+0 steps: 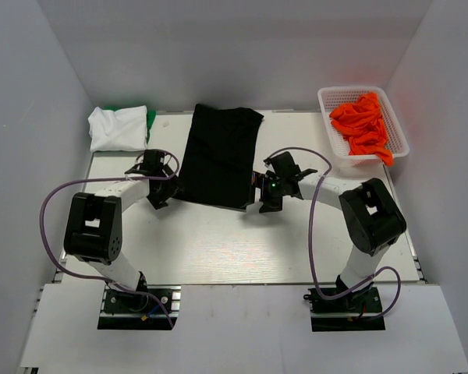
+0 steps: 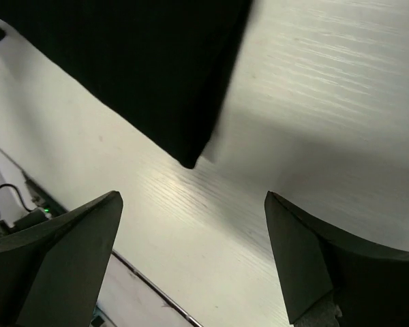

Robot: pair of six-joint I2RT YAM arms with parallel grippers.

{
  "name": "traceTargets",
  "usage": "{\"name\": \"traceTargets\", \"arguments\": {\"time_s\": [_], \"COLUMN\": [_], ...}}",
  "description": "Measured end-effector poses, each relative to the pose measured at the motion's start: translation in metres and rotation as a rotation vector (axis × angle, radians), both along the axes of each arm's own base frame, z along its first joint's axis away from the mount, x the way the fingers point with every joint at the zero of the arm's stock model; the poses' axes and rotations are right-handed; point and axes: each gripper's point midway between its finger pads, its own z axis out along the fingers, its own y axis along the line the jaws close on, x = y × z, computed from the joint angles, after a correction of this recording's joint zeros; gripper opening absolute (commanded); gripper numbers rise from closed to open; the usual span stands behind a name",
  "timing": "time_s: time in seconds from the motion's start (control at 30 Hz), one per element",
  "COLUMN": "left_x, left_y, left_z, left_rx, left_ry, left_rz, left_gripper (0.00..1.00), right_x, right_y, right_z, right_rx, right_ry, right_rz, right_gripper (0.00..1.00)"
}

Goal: Fold and stack the t-shirts
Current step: Grab one side of the 2/3 rectangular tshirt with both arms

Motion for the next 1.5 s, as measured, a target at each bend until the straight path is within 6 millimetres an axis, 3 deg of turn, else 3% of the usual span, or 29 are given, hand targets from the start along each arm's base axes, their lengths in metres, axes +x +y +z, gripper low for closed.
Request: {"name": "traceTargets", "arguments": {"time_s": [0.23,0.47,0.57,0.73,0.83,0.9,0.93,1.23,1.37,1.5], "left_x": [0.014,0.021,0.023,0.024,0.026,0.026,0.026,0.021,-0.010,-0.063], "left_y": [-0.005,-0.011,-0.014,-0.016,-0.018,-0.018,-0.018,-0.019,-0.019,-0.028], "left_z": [-0.004,-0.008,-0.009,-0.009,-0.009,-0.009,-0.009,-0.008,-0.005,0.013], "left_rx": [-0.020,-0.046,-0.059,-0.070,-0.075,-0.077,-0.078,-0.077,-0.085,-0.145], "left_ry": [-0.033,-0.048,-0.051,-0.052,-0.050,-0.050,-0.050,-0.035,0.020,0.060], "left_rz": [-0.006,-0.019,-0.025,-0.029,-0.033,-0.035,-0.035,-0.042,-0.053,-0.104], "left_gripper": [0.52,0.28,0.13,0.00,0.00,0.00,0.00,0.00,0.00,0.00], "right_x": [-0.003,0.006,0.010,0.022,0.029,0.033,0.035,0.036,0.006,-0.044], "right_y": [0.020,0.031,0.030,0.030,0.031,0.032,0.032,0.029,0.011,-0.007], "right_z": [-0.002,-0.009,-0.015,-0.018,-0.020,-0.021,-0.022,-0.024,-0.015,0.010], "right_rx": [0.081,0.109,0.095,0.085,0.084,0.087,0.085,0.067,0.051,0.067], "right_ry": [0.046,0.058,0.057,0.024,0.003,-0.008,-0.013,-0.064,-0.086,-0.093], "right_rz": [0.019,-0.004,-0.031,-0.074,-0.090,-0.095,-0.099,-0.062,-0.002,0.082], "right_gripper": [0.83,0.56,0.43,0.38,0.33,0.24,0.02,0.00,0.00,0.00]}}
